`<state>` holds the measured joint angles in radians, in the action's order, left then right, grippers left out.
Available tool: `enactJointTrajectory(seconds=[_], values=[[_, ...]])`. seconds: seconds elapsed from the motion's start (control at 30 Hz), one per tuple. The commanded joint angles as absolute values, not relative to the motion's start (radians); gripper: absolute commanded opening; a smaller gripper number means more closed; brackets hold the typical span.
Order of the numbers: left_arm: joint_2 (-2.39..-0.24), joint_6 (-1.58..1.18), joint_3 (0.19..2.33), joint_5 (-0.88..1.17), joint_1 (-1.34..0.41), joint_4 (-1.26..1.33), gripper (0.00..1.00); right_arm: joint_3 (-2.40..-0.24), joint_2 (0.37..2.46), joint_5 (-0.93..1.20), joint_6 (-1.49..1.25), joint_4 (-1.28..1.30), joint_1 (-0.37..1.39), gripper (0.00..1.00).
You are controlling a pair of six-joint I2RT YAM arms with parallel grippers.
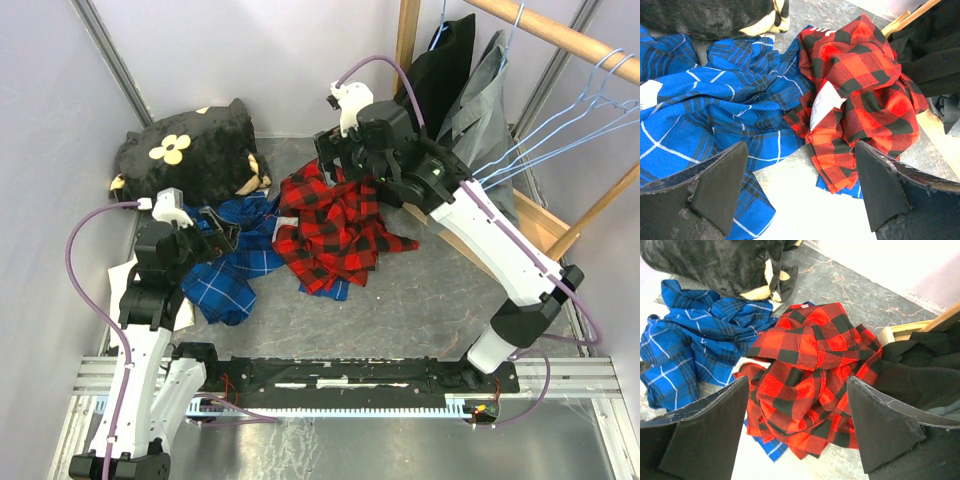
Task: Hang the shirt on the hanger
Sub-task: Adjust the shirt at the center of the board.
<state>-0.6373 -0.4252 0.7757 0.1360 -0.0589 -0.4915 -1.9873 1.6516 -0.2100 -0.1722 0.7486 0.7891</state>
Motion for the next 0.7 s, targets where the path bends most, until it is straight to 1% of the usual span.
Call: enactJointTrajectory(seconds=[0.0, 0.1, 0.23, 0.37, 0.43, 0.6, 0.67], values=[[-0.637, -0.402, 0.780, 0.155, -0.059, -0.448, 0.93, -2.023, 1.582, -0.157, -0.068, 0.869, 0.785, 0.87], [-0.640, -0.395, 0.777, 0.184, -0.060, -0.436, 0.93, -2.001, 1.580, -0.148, 0.008, 0.955, 0.785, 0.90], [-0.666, -0.374, 0.786, 0.272, -0.060, -0.426, 0.93, -1.908, 1.555, -0.100, 0.112, 1.003, 0.784, 0.92], [-0.714, -0.393, 0.774, 0.331, -0.068, -0.397, 0.92, -1.769, 1.542, -0.014, 0.184, 0.906, 0.784, 0.92], [-0.724, -0.411, 0.760, 0.328, -0.085, -0.372, 0.91, -1.718, 1.559, 0.044, 0.234, 0.838, 0.784, 0.93], [-0.725, -0.402, 0.744, 0.295, -0.105, -0.380, 0.90, -1.707, 1.657, 0.078, 0.305, 0.654, 0.784, 0.92], [-0.714, -0.394, 0.741, 0.289, -0.106, -0.399, 0.90, -1.722, 1.695, 0.157, 0.370, 0.614, 0.779, 0.91]])
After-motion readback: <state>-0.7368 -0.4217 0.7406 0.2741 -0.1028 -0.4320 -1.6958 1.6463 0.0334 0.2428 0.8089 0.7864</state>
